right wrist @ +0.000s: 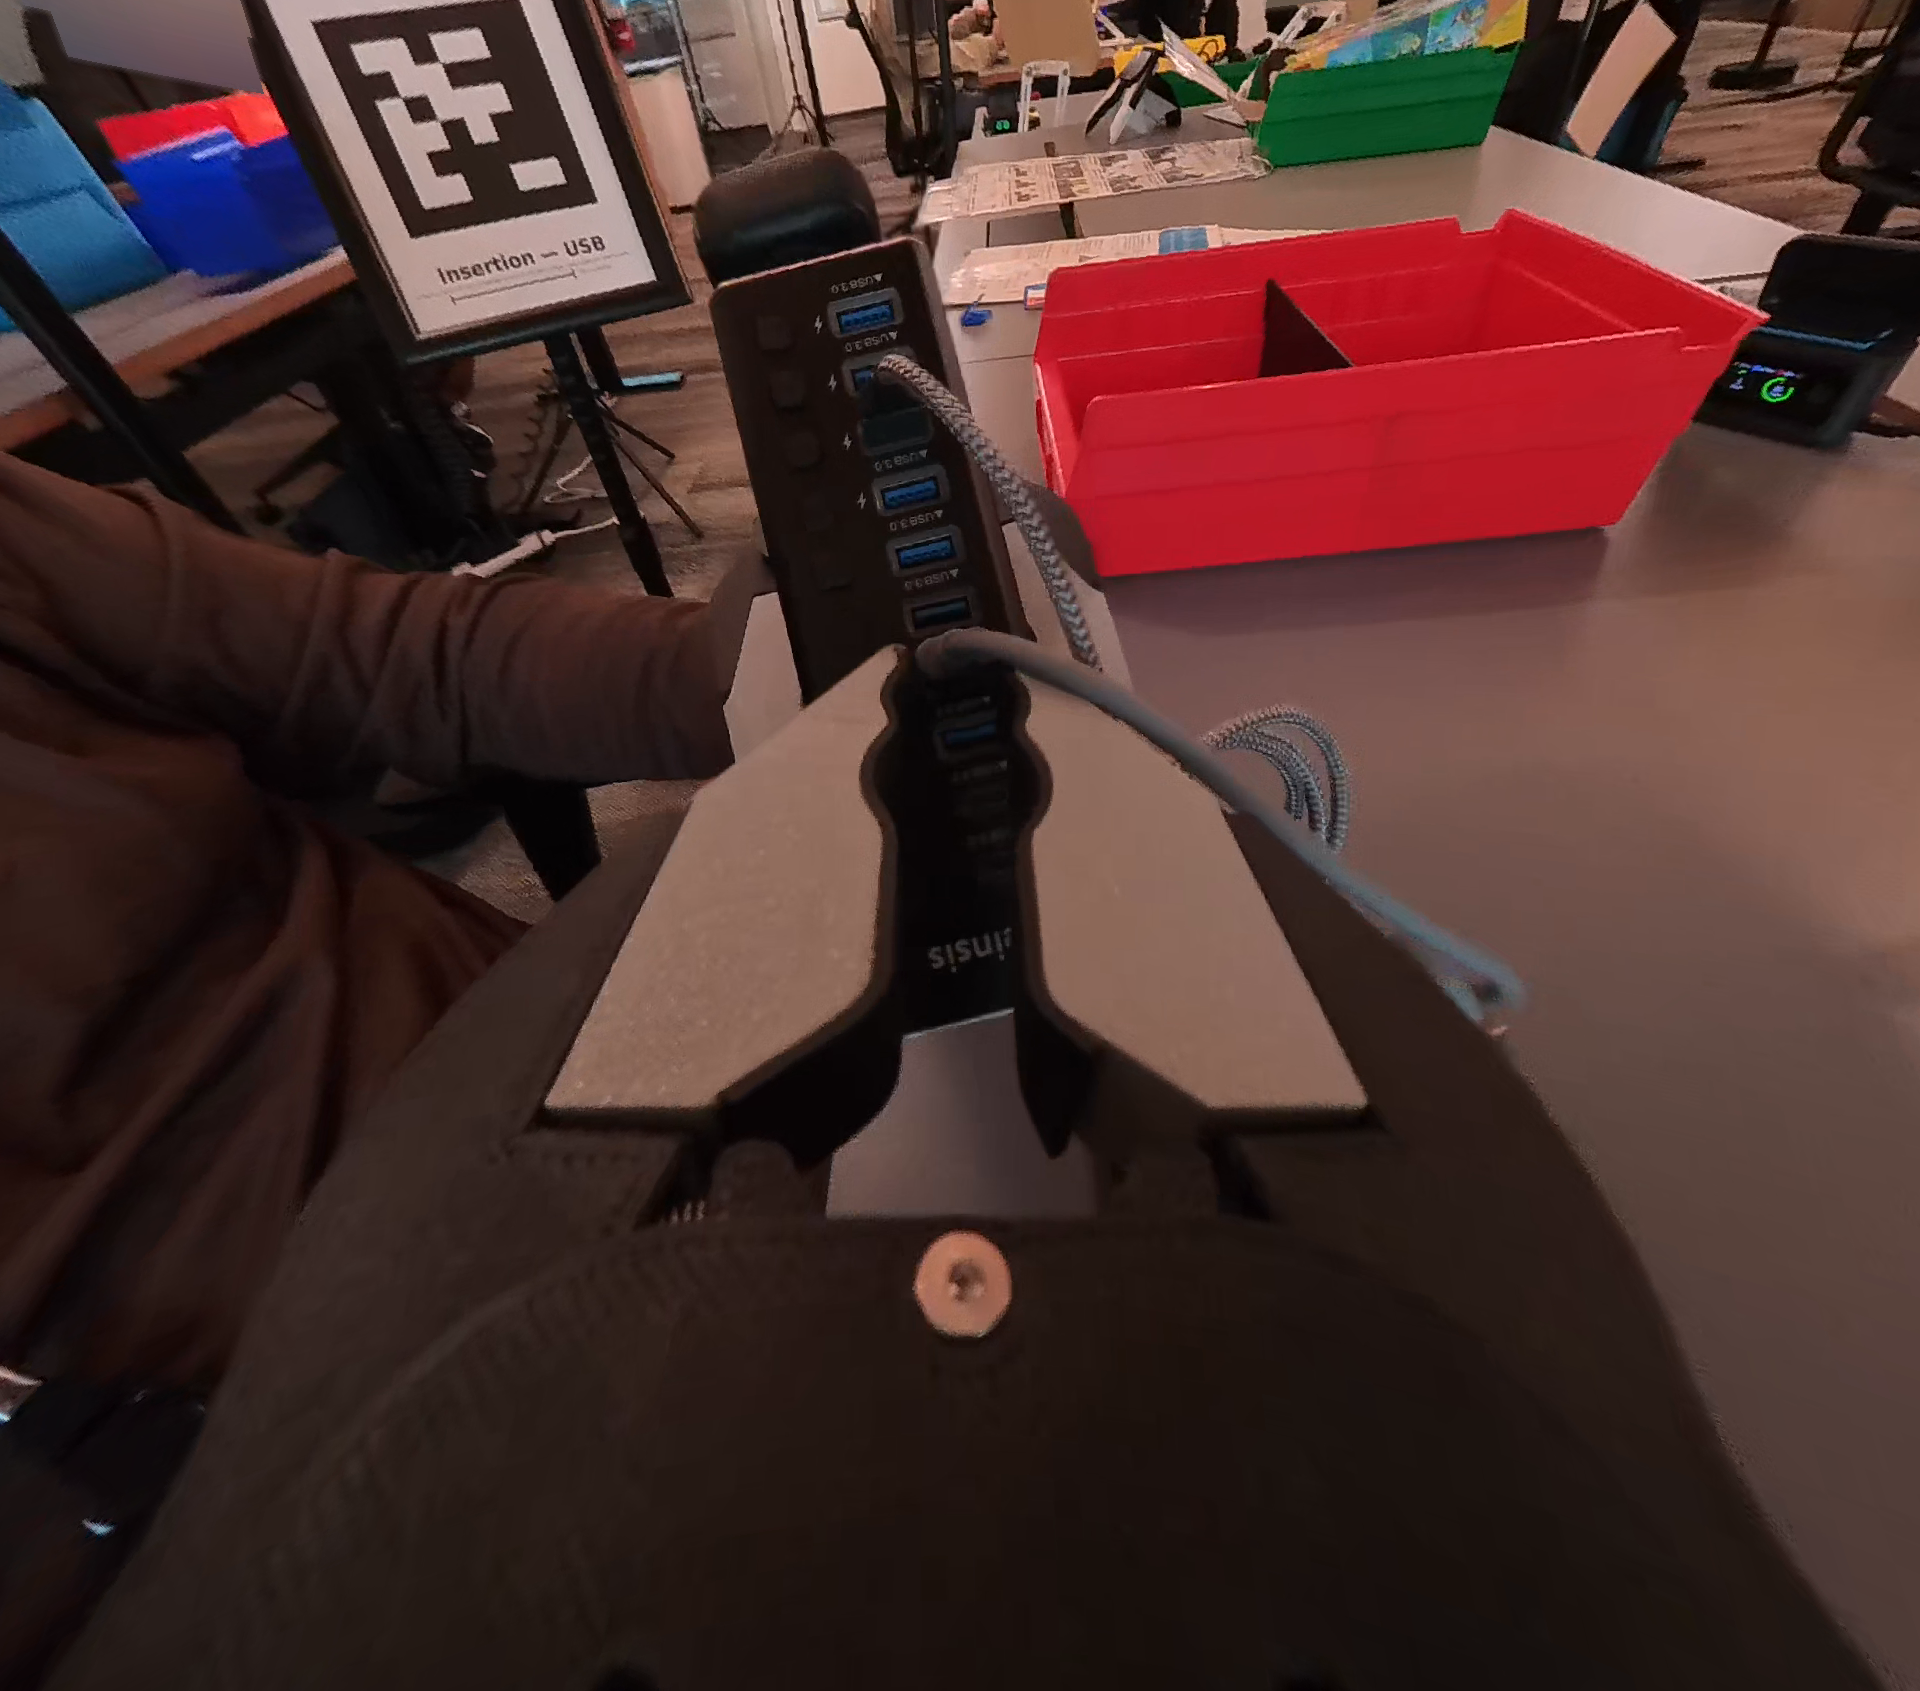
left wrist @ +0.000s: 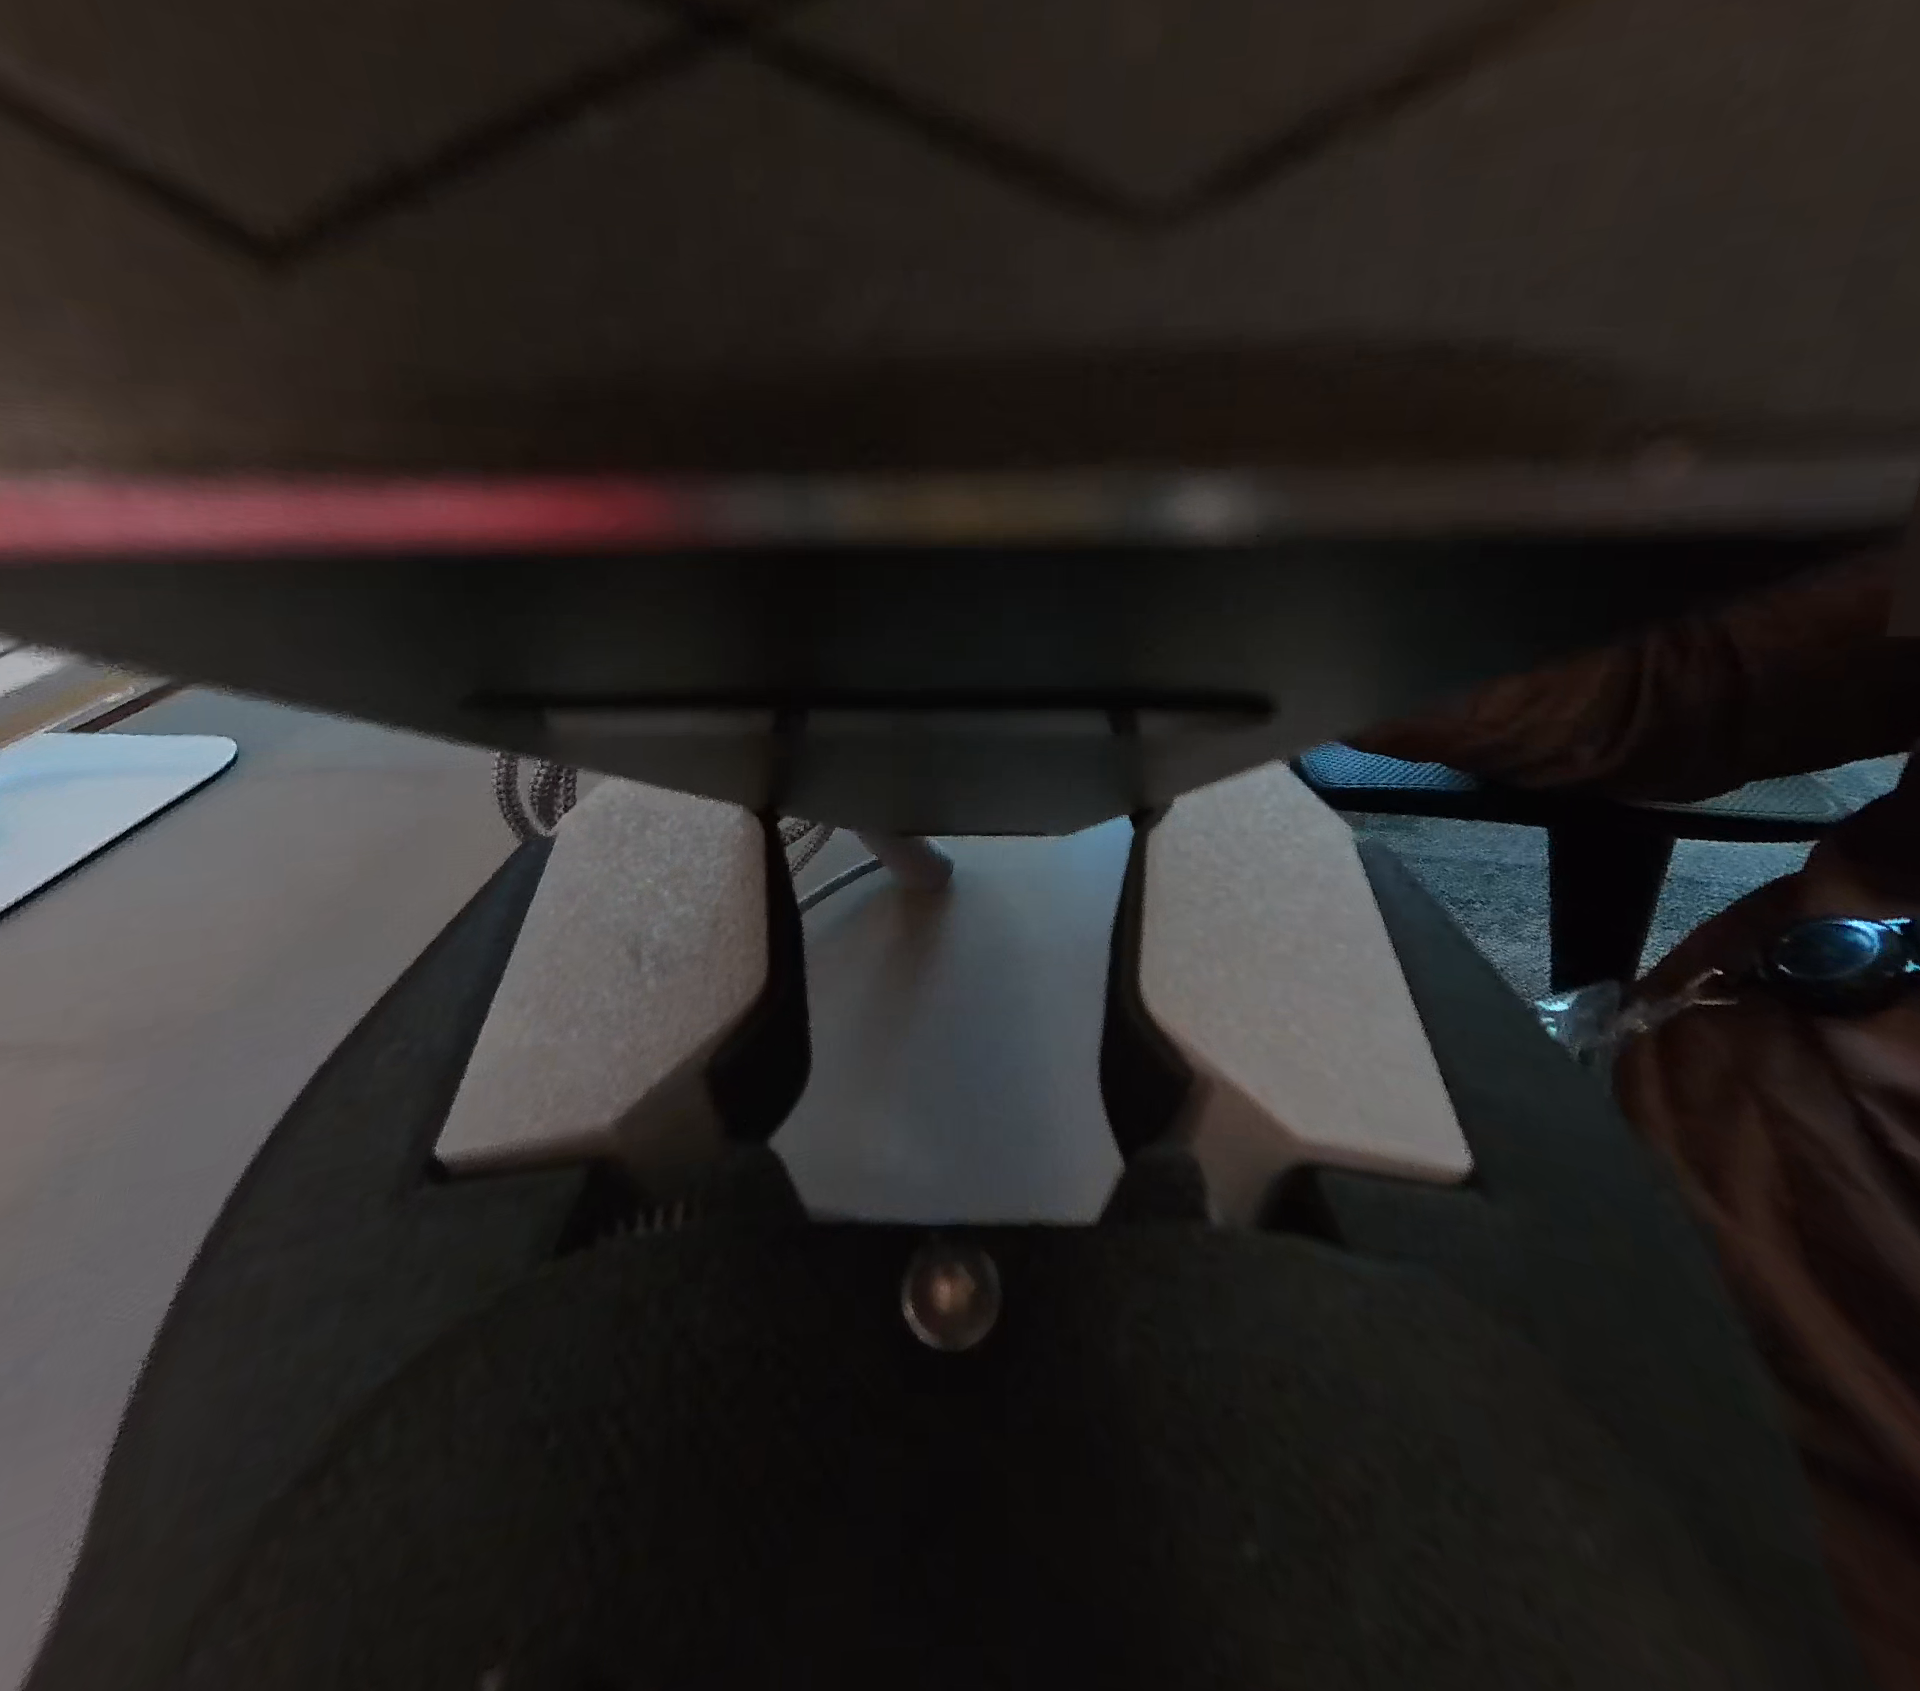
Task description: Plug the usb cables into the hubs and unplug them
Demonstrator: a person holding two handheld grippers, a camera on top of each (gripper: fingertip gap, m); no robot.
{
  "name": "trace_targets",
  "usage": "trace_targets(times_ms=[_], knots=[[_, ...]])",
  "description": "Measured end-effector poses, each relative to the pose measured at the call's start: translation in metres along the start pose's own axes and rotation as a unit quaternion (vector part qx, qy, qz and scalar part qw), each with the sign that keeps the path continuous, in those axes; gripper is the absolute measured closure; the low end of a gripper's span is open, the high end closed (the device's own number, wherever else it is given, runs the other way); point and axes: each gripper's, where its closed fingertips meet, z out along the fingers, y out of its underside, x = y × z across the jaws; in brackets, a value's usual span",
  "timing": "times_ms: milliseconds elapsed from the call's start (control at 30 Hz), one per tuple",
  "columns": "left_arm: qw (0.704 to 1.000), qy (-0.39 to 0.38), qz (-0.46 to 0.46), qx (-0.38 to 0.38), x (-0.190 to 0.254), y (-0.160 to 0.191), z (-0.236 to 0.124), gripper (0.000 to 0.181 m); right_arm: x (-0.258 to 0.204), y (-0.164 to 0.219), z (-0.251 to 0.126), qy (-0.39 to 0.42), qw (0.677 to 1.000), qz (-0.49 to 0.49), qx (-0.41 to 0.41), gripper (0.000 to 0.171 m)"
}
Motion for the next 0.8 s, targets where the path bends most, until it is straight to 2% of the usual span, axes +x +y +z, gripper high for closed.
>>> trace_targets(times_ms=[267, 500, 667, 800], knots=[[0.999, -0.041, 0.014, -0.017, -0.013, 0.005, 0.001, 0.115, 0.010, 0.001, 0.001, 0.000, 0.997, 0.079, 0.017, 0.159], [0.994, -0.081, 0.048, -0.057, -0.021, 0.018, 0.003, 0.115, 0.015, 0.012, 0.000, 0.036, 0.994, 0.101, -0.023, 0.159], [0.991, -0.102, 0.055, -0.067, -0.026, 0.021, 0.002, 0.116, 0.019, 0.014, 0.001, 0.043, 0.993, 0.111, -0.023, 0.159], [0.978, -0.161, 0.078, -0.104, -0.043, 0.032, -0.001, 0.116, 0.029, 0.021, 0.004, 0.067, 0.992, 0.108, -0.026, 0.162]])
